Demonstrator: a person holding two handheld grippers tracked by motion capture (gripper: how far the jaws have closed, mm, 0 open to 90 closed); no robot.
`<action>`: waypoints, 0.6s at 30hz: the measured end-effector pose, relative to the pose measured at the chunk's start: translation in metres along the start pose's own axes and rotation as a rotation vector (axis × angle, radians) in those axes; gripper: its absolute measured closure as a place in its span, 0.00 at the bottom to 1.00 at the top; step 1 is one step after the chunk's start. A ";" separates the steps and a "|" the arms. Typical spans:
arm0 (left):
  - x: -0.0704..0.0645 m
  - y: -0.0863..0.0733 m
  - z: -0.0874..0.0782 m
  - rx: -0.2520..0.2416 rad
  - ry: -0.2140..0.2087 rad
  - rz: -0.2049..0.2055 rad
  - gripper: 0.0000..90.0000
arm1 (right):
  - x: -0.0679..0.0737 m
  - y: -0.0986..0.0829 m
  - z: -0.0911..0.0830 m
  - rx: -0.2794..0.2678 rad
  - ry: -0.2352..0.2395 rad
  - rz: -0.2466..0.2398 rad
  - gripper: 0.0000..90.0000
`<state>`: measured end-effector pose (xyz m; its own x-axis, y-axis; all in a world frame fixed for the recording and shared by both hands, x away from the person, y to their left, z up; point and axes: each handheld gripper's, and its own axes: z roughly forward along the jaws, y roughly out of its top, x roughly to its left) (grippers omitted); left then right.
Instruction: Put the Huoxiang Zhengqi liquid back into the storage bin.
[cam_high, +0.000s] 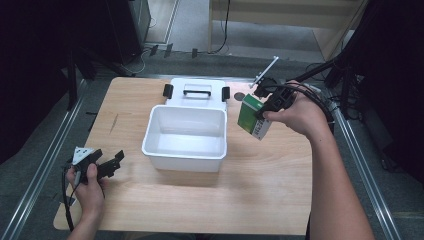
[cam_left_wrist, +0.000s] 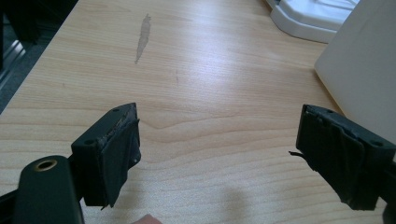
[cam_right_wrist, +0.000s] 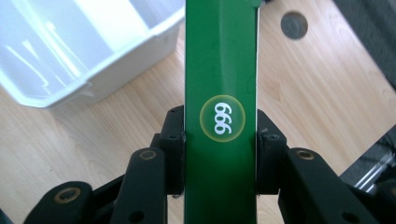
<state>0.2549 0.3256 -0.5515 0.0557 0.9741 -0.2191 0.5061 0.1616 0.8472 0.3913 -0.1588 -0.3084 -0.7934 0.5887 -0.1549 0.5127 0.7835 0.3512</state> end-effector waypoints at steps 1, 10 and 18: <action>0.000 0.000 0.000 0.000 0.000 0.000 0.16 | 0.000 0.000 0.000 0.000 0.000 0.000 0.72; 0.000 0.000 0.000 0.001 0.000 0.000 0.16 | 0.007 0.017 -0.031 -0.061 0.016 -0.085 0.72; 0.000 0.000 0.000 0.004 0.000 -0.001 0.16 | 0.021 0.034 -0.041 -0.109 0.064 -0.129 0.72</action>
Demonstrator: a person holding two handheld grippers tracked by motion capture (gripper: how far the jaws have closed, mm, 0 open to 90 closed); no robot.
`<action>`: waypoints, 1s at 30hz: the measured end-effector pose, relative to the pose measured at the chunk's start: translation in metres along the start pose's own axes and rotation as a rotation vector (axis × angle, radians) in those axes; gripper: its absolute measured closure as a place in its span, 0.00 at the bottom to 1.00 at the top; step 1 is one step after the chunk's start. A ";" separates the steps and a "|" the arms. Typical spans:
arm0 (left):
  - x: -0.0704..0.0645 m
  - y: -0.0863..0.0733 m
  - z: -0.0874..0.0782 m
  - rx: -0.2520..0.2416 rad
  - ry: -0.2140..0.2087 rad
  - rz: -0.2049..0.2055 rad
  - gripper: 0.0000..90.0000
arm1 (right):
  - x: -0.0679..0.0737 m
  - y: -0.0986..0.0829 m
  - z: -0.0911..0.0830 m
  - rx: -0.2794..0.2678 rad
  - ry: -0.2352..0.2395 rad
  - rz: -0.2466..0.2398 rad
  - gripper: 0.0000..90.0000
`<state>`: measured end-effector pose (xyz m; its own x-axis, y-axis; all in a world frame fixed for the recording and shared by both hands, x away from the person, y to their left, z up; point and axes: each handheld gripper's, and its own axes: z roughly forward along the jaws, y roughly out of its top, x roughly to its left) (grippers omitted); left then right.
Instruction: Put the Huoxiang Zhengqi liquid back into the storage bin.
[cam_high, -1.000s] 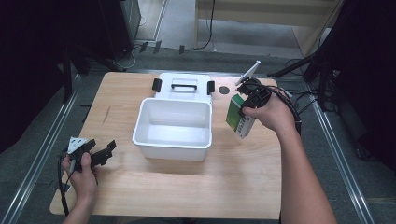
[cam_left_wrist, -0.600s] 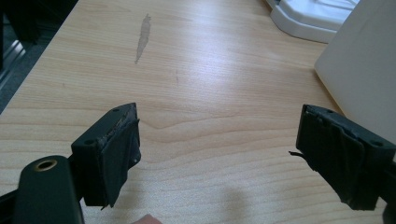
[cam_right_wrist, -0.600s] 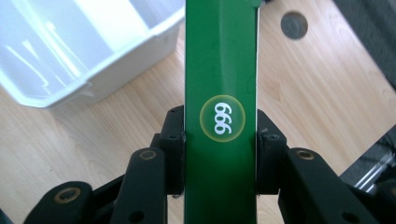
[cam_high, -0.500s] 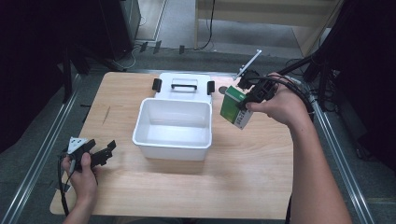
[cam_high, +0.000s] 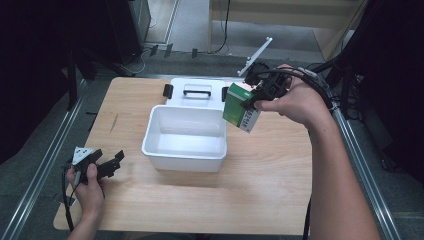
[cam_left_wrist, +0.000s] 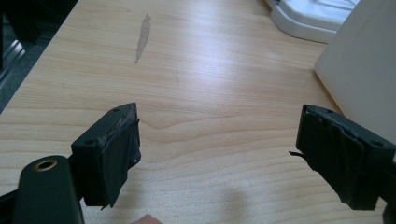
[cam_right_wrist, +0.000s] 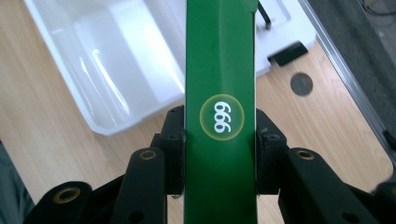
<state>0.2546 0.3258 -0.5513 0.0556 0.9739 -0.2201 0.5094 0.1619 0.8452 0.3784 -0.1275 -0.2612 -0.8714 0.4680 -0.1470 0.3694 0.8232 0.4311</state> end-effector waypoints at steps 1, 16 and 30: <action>0.000 0.000 0.000 0.000 0.000 0.000 0.16 | 0.001 0.002 0.000 -0.012 0.005 -0.006 0.72; 0.001 0.000 0.000 -0.004 -0.003 -0.002 0.16 | 0.023 0.040 0.012 -0.067 0.075 -0.173 0.72; 0.001 0.000 0.001 -0.005 -0.005 -0.004 0.16 | 0.034 0.057 0.041 -0.045 0.127 -0.295 0.72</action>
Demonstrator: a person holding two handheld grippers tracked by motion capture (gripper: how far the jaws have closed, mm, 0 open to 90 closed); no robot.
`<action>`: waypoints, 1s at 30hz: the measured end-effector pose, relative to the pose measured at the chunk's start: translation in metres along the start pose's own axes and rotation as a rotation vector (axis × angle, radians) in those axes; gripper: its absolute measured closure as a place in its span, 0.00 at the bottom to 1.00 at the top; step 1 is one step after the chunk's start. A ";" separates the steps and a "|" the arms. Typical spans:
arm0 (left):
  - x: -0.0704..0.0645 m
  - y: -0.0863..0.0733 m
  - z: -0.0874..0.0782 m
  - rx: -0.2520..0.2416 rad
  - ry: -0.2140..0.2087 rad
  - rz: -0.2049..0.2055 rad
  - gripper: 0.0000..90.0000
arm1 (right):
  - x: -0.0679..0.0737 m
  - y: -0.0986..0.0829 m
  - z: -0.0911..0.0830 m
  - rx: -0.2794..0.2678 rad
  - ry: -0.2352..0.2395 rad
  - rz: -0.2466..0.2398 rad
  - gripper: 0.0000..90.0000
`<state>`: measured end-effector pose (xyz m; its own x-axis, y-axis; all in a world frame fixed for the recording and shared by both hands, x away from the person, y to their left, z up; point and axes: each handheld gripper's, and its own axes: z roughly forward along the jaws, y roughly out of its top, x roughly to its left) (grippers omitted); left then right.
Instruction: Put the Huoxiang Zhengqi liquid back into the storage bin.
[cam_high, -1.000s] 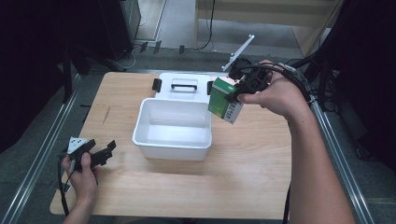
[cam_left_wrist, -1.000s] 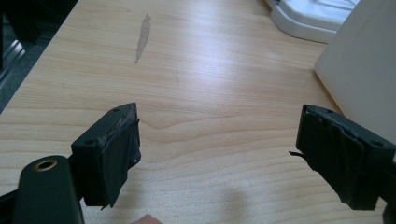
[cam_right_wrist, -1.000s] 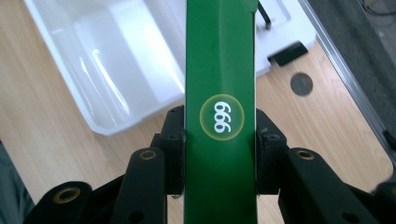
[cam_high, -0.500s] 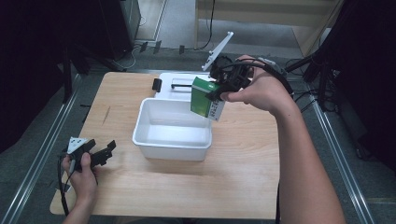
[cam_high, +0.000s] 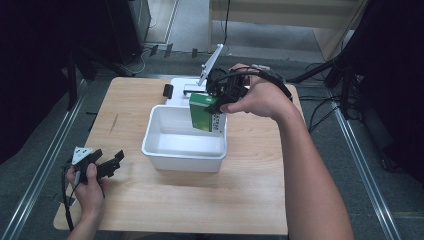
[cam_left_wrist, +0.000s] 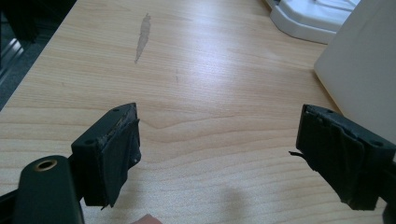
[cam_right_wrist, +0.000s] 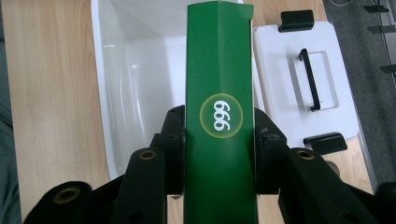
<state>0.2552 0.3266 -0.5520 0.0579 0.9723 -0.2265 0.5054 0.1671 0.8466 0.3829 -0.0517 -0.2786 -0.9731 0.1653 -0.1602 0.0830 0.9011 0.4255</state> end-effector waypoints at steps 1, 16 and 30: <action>0.000 0.000 0.000 0.001 -0.001 0.001 0.16 | 0.000 0.000 0.001 0.001 0.002 -0.004 0.72; 0.000 0.000 0.000 0.002 -0.001 0.001 0.16 | 0.001 -0.006 0.021 0.014 0.066 -0.106 0.72; 0.000 0.000 0.000 -0.002 0.000 -0.002 0.16 | -0.001 -0.014 0.045 0.036 0.107 -0.100 0.71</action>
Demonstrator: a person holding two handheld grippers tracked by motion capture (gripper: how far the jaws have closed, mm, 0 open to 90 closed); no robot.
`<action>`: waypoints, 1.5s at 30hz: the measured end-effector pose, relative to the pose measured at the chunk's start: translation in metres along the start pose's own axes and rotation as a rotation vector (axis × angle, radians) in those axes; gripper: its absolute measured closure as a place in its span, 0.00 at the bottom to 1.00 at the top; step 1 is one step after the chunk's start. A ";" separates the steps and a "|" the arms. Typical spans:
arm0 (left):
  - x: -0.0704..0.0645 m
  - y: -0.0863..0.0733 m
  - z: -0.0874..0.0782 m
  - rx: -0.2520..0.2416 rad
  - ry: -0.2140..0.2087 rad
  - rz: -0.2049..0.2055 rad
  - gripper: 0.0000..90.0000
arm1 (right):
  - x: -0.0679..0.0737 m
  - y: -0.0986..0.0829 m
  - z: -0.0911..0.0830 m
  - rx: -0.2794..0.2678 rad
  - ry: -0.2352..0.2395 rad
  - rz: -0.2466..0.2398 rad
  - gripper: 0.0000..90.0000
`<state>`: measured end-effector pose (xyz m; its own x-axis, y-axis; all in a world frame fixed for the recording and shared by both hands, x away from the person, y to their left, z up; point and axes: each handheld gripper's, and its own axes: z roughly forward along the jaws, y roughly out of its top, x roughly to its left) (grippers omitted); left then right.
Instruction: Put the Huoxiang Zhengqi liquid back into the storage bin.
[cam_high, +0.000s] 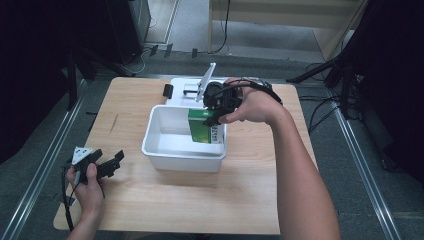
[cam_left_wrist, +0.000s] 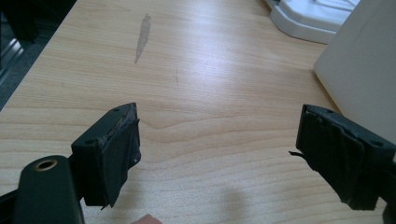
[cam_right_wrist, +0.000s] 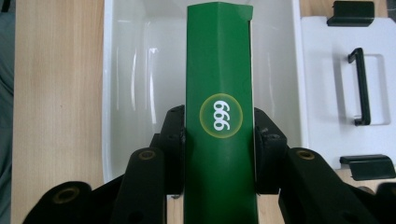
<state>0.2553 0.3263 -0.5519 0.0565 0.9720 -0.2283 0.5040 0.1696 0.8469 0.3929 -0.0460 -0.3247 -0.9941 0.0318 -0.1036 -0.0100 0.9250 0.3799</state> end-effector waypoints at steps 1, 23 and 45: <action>0.000 0.000 0.000 0.001 -0.001 0.001 0.16 | 0.000 0.000 0.002 0.000 0.006 -0.004 0.71; 0.000 0.000 0.000 0.001 -0.001 -0.004 0.16 | -0.004 -0.013 0.046 0.022 0.053 0.005 0.71; 0.000 0.000 0.000 -0.001 0.001 -0.002 0.16 | 0.003 -0.023 0.072 0.067 0.057 -0.002 0.71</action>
<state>0.2552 0.3260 -0.5519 0.0543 0.9719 -0.2293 0.5033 0.1717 0.8469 0.3982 -0.0399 -0.3995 -0.9986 0.0101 -0.0514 -0.0067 0.9485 0.3168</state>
